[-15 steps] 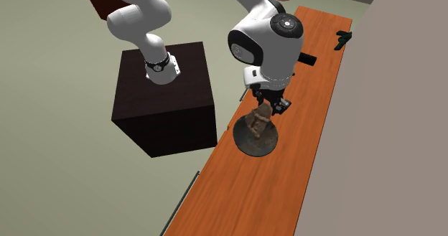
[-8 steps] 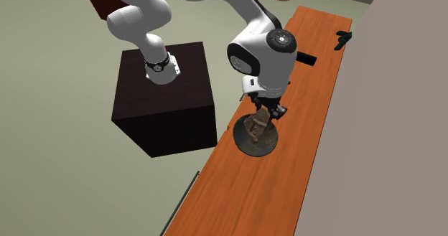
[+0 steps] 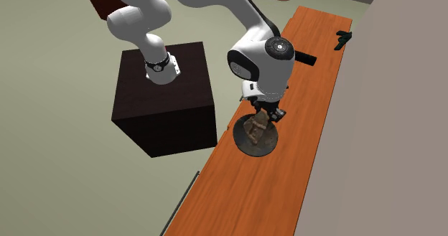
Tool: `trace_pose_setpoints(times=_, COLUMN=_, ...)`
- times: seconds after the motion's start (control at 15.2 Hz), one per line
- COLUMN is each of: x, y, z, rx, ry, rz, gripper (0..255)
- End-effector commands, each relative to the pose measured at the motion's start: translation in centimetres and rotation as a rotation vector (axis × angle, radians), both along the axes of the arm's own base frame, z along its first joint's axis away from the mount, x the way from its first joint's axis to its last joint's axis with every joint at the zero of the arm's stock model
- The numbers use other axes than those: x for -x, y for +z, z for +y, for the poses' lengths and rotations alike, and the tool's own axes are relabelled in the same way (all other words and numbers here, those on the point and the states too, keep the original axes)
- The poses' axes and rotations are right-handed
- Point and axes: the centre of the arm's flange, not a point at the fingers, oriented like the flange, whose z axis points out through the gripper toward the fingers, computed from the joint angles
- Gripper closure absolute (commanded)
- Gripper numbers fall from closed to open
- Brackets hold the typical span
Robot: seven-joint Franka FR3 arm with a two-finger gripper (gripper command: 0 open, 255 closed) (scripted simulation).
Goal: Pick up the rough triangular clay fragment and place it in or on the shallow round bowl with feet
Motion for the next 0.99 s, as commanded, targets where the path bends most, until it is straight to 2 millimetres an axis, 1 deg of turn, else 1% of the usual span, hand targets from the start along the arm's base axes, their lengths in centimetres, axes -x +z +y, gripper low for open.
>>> trace_pose_setpoints(times=0.0, x=0.0, y=0.0, z=0.0, rx=0.0, ry=0.0, rz=0.0, gripper=255)
trace_pose_setpoints(times=0.13, x=0.0, y=0.0, z=0.0, rx=0.0, ry=0.0, rz=0.0, gripper=255)
trace_pose_setpoints(times=0.2, x=0.0, y=0.0, z=0.0, rx=0.0, ry=0.0, rz=0.0, gripper=0)
trace_pose_setpoints(times=0.53, x=0.0, y=0.0, z=0.0, rx=0.0, ry=0.0, rz=0.0, gripper=0)
trace_pose_setpoints(times=0.73, x=-0.1, y=3.9, z=-0.4, rx=0.0, ry=0.0, rz=0.0, gripper=0)
trace_pose_setpoints(times=0.79, x=-0.1, y=5.0, z=-0.5, rx=0.0, ry=0.0, rz=0.0, gripper=0)
trace_pose_setpoints(times=0.92, x=-0.1, y=5.0, z=-0.5, rx=0.0, ry=0.0, rz=0.0, gripper=0)
